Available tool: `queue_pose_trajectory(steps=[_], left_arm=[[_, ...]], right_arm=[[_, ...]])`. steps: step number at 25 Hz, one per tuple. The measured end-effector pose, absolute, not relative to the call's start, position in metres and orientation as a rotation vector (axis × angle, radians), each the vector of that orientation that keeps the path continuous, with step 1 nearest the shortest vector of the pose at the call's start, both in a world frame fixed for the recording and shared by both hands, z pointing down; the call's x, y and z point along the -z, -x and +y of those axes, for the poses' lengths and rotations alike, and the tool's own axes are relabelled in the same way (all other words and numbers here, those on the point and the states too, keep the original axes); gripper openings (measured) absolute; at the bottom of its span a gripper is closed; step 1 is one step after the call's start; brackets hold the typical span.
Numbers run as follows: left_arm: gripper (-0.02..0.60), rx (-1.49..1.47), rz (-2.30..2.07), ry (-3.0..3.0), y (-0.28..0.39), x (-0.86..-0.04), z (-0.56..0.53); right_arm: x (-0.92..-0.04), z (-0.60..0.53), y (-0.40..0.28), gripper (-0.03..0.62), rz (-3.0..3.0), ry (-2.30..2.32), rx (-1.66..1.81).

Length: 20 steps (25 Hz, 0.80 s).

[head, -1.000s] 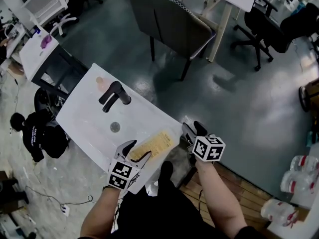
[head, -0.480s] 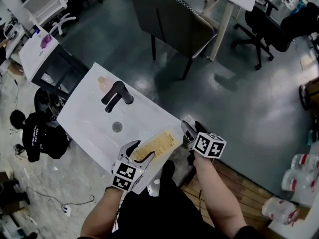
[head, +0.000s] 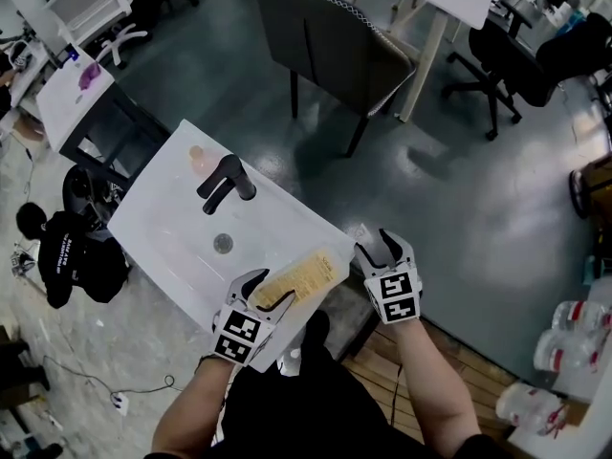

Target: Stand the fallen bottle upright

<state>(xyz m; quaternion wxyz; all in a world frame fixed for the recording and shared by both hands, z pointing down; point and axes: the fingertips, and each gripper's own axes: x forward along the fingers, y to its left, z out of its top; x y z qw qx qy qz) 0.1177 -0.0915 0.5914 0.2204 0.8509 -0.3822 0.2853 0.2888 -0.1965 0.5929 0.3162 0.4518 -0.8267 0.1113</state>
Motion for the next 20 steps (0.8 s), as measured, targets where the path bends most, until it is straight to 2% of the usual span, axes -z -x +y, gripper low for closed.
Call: queue_pose_trajectory(steps=[6,14,20], left_arm=[[0.282,-0.786,-1.077,-2.349,-0.117,-0.590,-0.092],[0.282,-0.756,-1.093,-2.343,-0.118,-0.590,-0.094],[0.284,-0.723,-1.110,-2.305,-0.115,-0.591,-0.093]], right_arm=[[-0.618,-0.188,-0.298,0.241,-2.123,-0.993,-0.172],[-0.636,-0.206,-0.286,0.112,-2.166,-0.937,-0.110],[-0.628,-0.204,-0.287,0.097,-2.200,-0.933,-0.075]])
